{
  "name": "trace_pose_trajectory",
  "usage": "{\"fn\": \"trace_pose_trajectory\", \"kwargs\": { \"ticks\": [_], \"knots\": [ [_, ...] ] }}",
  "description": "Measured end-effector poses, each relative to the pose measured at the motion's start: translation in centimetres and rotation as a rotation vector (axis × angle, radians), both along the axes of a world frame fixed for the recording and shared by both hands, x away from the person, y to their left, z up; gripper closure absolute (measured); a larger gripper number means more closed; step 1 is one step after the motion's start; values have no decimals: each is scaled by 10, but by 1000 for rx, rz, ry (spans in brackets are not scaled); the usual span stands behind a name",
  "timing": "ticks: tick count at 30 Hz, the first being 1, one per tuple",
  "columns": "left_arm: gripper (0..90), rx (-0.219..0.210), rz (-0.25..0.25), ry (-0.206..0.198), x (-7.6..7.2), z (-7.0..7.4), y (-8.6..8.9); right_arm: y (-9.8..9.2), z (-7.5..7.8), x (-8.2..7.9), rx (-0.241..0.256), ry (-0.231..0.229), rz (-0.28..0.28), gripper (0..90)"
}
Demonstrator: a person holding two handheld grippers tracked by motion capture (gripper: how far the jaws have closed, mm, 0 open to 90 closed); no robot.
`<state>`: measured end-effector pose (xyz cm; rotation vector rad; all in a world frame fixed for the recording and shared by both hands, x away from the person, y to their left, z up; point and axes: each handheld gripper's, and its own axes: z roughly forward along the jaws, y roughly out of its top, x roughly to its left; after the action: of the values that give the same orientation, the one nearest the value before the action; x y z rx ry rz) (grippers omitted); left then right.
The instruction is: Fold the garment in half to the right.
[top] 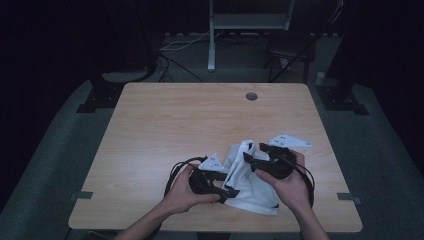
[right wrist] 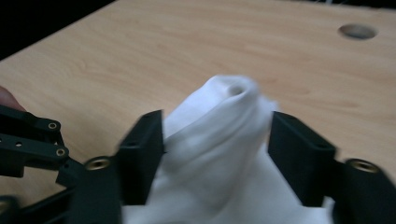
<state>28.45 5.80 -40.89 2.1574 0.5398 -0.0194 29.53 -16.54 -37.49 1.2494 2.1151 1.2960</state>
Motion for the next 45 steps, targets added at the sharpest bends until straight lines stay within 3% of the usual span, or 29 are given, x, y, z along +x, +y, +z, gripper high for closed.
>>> {"fn": "trace_pose_trajectory", "kwargs": {
  "ticks": [3,6,11,18,25,29,32,37,41,45],
  "knots": [
    [525,-5,-19,6,0,-3,-4,4,-8,0,3,19,-4,617],
    [559,-20,-36,8,0,-5,-7,4,-11,0,5,31,-15,750],
    [562,-61,-70,-14,0,3,-12,-2,-8,-3,17,18,-30,812],
    [532,-113,-119,-43,-2,16,-28,-13,5,-8,40,16,-47,816],
    [501,-106,-138,-45,-1,12,-42,-31,0,-8,49,44,-93,782],
    [452,-95,-135,-37,1,5,-45,-42,-9,-3,22,68,-136,728],
    [408,-89,-138,-39,0,5,-43,-54,-15,-2,7,88,-167,695],
    [391,-80,-133,-67,-1,12,-34,-66,-17,-10,18,108,-167,613],
    [383,-47,-125,-79,-3,12,-22,-73,-12,-25,72,118,-151,545],
    [376,-26,-114,-61,-5,4,-9,-75,-17,-46,129,150,-114,516]
  ]
}}
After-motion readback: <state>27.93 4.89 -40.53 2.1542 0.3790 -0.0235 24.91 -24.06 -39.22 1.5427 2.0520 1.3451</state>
